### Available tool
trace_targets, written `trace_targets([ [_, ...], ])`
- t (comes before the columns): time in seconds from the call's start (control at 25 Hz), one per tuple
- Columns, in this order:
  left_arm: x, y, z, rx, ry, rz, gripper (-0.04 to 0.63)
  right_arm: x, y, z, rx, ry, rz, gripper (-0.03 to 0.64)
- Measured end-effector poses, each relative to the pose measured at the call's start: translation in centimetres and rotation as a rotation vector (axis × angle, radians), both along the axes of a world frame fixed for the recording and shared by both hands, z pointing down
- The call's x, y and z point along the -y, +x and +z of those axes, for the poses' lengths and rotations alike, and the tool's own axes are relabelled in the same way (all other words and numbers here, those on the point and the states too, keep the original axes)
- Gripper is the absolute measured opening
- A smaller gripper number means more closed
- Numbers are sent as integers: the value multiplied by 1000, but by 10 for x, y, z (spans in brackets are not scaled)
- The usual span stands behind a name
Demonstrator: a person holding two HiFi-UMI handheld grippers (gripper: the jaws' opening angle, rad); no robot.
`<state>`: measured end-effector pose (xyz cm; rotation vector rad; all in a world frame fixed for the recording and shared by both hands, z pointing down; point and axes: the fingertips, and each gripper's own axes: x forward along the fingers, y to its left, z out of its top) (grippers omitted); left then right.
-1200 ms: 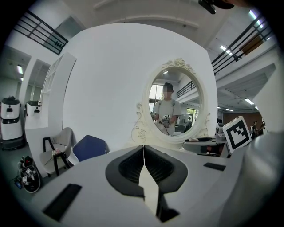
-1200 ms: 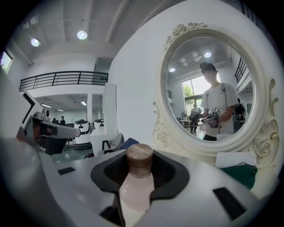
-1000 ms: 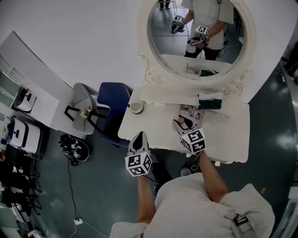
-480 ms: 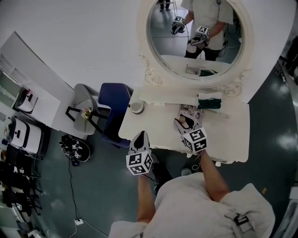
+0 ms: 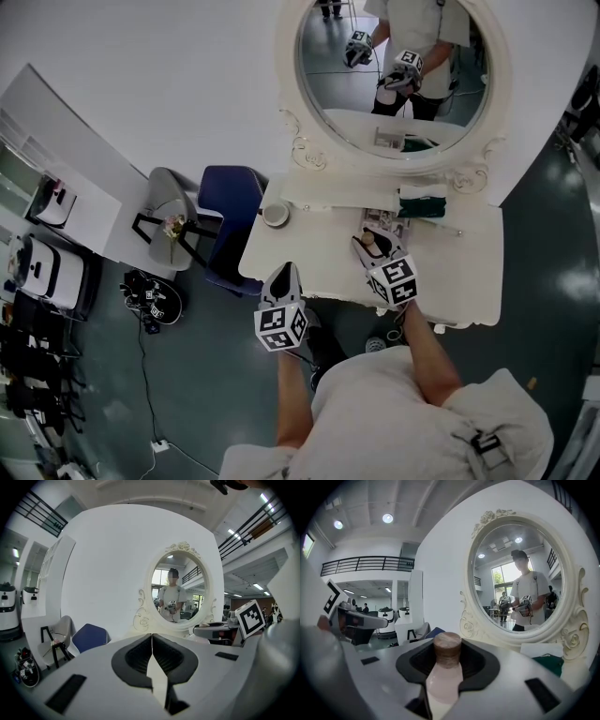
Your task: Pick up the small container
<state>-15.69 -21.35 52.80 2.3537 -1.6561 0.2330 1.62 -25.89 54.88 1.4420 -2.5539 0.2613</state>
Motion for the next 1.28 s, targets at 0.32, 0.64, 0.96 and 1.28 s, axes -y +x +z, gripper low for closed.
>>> trace_targets([
  [0.32,-3,2,5,-5,-6,0,29,-3,-1,-6,9,22,-11,137],
  [0.64,-6,1,8,-7,-9,-3,29,-3,-2,-12,18,24,-10,137],
  [0.96,-6,-3,10,-11,-5,-15,29,0,-5,-10,10,18,-16,137],
  [1.28,-7,-7,9,-20,-9,-21,29,-2,-10,-12,0,12,-19,137],
])
